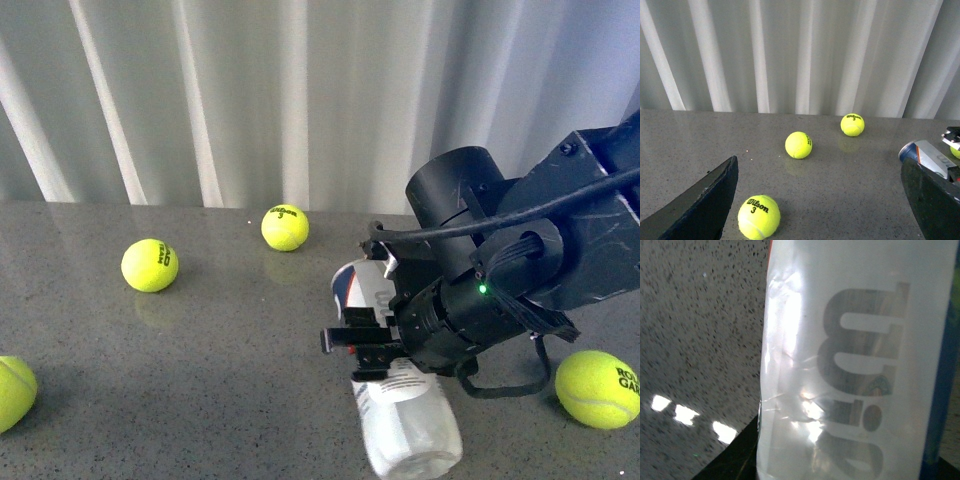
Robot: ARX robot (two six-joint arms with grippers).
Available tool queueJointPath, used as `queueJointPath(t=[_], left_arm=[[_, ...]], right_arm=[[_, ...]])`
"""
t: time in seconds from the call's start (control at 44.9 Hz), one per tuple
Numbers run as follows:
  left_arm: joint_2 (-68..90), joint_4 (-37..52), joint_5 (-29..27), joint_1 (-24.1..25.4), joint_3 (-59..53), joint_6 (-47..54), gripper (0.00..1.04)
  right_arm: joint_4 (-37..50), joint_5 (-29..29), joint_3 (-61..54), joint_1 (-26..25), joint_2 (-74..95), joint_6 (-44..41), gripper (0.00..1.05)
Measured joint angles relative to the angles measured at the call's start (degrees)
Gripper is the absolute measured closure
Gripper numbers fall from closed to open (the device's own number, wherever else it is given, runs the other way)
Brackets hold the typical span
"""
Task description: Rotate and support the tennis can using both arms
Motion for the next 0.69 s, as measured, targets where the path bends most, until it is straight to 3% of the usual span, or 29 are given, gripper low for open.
queueJointPath(t=[0.089, 0.222, 0.489, 0.578, 0.69], left_arm=[[0.0, 0.0, 0.0, 0.0, 0.0, 0.0, 0.07], [0.0, 0.0, 0.0, 0.0, 0.0, 0.0, 0.07], [0.0, 0.0, 0.0, 0.0, 0.0, 0.0, 0.07], [0.0, 0.0, 0.0, 0.0, 0.0, 0.0, 0.07], [0.0, 0.0, 0.0, 0.0, 0.0, 0.0, 0.07]], right_arm=[[1.6, 1.5, -2.5, -0.3, -2.6, -9.8, 0.63], [6.9, 2.5, -6.0, -0.6, -6.7, -32.9, 0.74], [14.3, -2.6, -9.0, 1.6, -8.0, -74.4, 0.83], [15.7, -2.4, -7.9, 3.3, -5.6, -82.4, 0.84], [16.7, -1.2, -5.1, 4.7, -2.0, -85.4, 0.84]])
